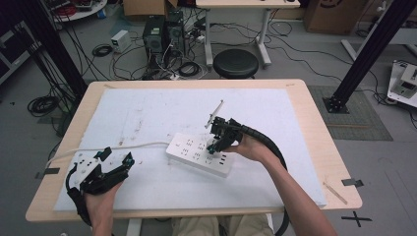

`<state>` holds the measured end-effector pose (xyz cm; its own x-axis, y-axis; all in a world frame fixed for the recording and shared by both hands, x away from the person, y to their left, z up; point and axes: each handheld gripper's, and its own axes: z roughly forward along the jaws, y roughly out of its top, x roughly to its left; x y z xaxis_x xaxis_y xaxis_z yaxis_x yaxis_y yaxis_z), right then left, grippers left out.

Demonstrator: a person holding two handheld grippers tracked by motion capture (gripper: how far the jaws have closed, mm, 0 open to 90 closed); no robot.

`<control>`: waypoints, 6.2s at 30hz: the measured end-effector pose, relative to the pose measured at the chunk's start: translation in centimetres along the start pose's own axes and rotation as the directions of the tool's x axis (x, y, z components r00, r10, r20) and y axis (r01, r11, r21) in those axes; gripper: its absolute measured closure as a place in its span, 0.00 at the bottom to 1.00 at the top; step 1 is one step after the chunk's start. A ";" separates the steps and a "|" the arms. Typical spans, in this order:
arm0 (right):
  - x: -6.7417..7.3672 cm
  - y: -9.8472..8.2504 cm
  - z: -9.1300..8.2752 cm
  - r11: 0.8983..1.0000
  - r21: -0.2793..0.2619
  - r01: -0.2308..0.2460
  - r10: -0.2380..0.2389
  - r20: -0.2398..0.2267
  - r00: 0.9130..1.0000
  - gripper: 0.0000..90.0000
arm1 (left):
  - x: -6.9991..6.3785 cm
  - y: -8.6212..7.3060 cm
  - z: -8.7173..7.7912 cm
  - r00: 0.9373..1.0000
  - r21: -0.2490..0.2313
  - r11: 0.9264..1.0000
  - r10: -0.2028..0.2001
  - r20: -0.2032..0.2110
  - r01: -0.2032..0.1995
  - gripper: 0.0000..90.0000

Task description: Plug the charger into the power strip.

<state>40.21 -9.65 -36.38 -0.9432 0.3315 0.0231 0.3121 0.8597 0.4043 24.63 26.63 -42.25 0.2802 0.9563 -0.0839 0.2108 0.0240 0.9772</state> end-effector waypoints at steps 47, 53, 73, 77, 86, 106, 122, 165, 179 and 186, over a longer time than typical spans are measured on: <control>0.0 -0.8 1.2 0.998 -0.061 0.010 -0.010 0.002 1.000 0.71 | -0.2 0.0 0.3 1.000 0.009 1.000 0.003 0.011 -0.003 0.25; 0.2 -0.9 1.2 0.998 -0.066 0.016 -0.015 0.015 1.000 0.71 | -0.4 -0.1 0.3 1.000 0.014 1.000 0.006 0.013 -0.006 0.25; -0.5 -2.0 1.6 0.989 -0.145 -0.028 0.024 -0.028 0.999 0.71 | -0.4 -0.2 0.5 1.000 0.024 1.000 0.015 0.016 -0.015 0.25; 0.1 -1.8 1.6 0.991 -0.130 -0.015 0.016 0.003 1.000 0.71 | -0.5 -0.3 0.7 1.000 0.025 1.000 0.010 0.023 -0.010 0.25; 0.5 -1.9 1.7 0.991 -0.136 0.001 0.003 0.031 1.000 0.71 | -0.7 -0.2 1.0 1.000 0.028 1.000 0.012 0.026 -0.013 0.25; 0.4 -1.9 2.4 0.989 -0.150 0.002 0.002 0.026 1.000 0.71 | -0.8 0.2 0.3 0.999 0.024 0.999 0.024 0.021 -0.024 0.25; 0.4 -2.2 2.5 0.986 -0.164 -0.018 0.021 0.018 1.000 0.70 | -0.3 0.5 -0.3 1.000 0.015 1.000 0.017 0.009 -0.017 0.25; 0.7 -11.3 -3.1 0.773 -0.599 -0.208 0.355 0.138 0.924 0.21 | -0.7 0.6 0.7 0.999 0.021 0.999 0.033 0.030 -0.033 0.25; 1.5 -16.1 -4.2 0.651 -0.727 -0.218 0.507 0.203 0.838 0.21 | -0.5 0.6 1.0 0.999 0.019 0.999 0.035 0.032 -0.036 0.25; 2.6 -19.0 -4.1 0.581 -0.785 -0.215 0.589 0.223 0.776 0.21 | 0.0 0.4 0.6 0.999 0.022 0.999 0.033 0.013 -0.034 0.25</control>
<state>31.33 -26.75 -40.28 -0.5229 0.8508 0.0519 0.2950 0.1236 0.9475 25.25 26.50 -41.98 0.2994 0.9526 -0.0539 0.2222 -0.0147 0.9749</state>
